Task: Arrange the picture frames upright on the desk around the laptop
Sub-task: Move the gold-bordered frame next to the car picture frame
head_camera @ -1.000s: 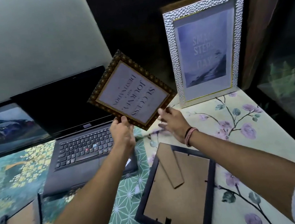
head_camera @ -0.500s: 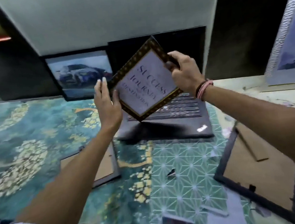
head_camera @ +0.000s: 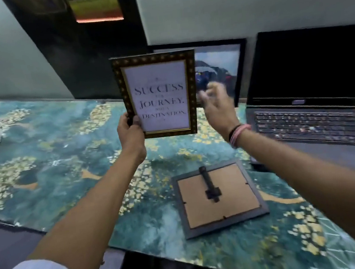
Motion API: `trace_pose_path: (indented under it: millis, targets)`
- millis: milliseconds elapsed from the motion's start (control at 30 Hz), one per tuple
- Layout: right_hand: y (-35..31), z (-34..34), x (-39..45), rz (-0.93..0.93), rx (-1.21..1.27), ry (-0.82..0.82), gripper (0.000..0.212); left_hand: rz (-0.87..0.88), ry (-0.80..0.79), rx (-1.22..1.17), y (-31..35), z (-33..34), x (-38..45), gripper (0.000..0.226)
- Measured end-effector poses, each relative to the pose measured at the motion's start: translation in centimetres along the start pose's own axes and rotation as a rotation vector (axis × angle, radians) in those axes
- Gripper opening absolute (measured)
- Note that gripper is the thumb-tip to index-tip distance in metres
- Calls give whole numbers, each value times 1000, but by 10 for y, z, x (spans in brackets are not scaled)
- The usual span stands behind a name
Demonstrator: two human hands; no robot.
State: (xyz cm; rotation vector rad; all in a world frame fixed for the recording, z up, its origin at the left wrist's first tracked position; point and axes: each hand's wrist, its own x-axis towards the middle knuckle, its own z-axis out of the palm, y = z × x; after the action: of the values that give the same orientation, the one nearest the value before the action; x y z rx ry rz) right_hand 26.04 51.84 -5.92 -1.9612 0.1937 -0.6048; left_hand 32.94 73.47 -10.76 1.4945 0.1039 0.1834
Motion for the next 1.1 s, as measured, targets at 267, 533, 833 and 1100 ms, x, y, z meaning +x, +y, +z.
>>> trace_pose_path:
  millis: [267,533,833,1100]
  targets:
    - [-11,105,15,47,-54,-182,35,-58,-45,-53,-18,-49,88,26]
    - [-18,175,69,170,-125,-251,71,-40,-56,78,-38,-48,183,56]
    - [-13,222,111,231,-78,-262,78,-57,-118,111,-59,-51,262,76]
    - [-2,243,128,268,-76,-259,81,-67,-227,183,-60,-42,298,87]
